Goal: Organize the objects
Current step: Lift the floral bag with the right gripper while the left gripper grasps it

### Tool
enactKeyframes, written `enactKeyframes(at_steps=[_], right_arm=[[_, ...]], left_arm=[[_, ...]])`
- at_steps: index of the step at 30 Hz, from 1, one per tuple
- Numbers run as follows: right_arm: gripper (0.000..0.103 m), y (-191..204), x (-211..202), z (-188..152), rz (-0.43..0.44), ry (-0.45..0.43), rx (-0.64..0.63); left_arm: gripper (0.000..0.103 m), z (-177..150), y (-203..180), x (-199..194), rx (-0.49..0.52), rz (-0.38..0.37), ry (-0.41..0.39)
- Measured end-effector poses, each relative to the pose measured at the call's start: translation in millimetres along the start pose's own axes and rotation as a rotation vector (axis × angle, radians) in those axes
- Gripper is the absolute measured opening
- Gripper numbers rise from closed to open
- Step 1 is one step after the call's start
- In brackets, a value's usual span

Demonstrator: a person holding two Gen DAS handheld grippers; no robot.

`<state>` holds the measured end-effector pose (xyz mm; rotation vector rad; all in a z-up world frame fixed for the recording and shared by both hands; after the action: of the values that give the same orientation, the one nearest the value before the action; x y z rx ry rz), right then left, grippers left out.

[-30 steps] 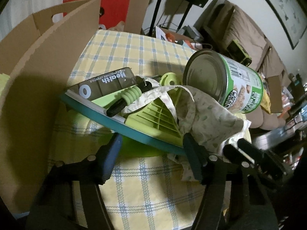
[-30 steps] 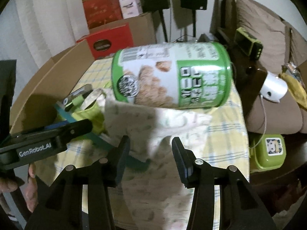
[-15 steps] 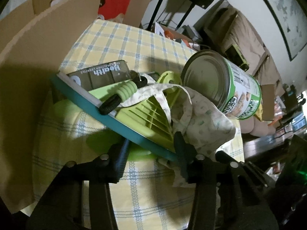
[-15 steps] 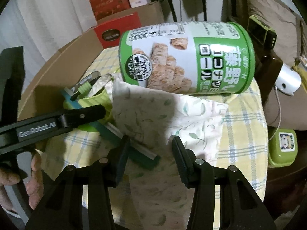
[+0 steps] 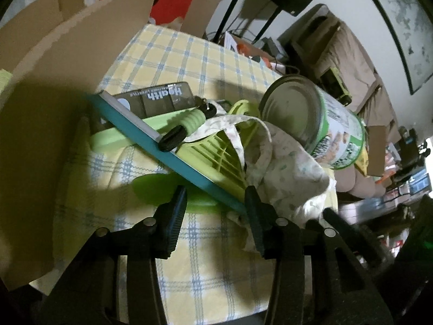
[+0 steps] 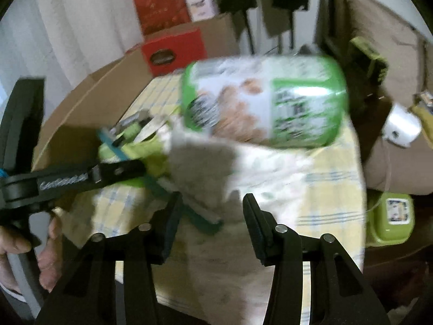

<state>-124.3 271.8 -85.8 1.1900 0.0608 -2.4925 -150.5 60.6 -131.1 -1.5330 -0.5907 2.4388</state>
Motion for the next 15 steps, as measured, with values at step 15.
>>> enactKeyframes(at_steps=[15], right_arm=[[0.067,-50,-15,-11,-0.128,-0.002,0.099]], left_arm=[[0.064,-4,-76,17,0.283,0.040,-0.013]])
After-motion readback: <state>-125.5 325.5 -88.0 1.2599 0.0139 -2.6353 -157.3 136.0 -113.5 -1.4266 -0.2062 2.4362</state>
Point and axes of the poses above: each gripper's, at about its wrist camera, not at the fingertips, and x roughly the way its jaws point, y to its left, z to its top, the point moved 2 cm from there along x, roughly the way its jaws point, and after that the axes turned 3 degrees about -x, right-handed, at the moved point
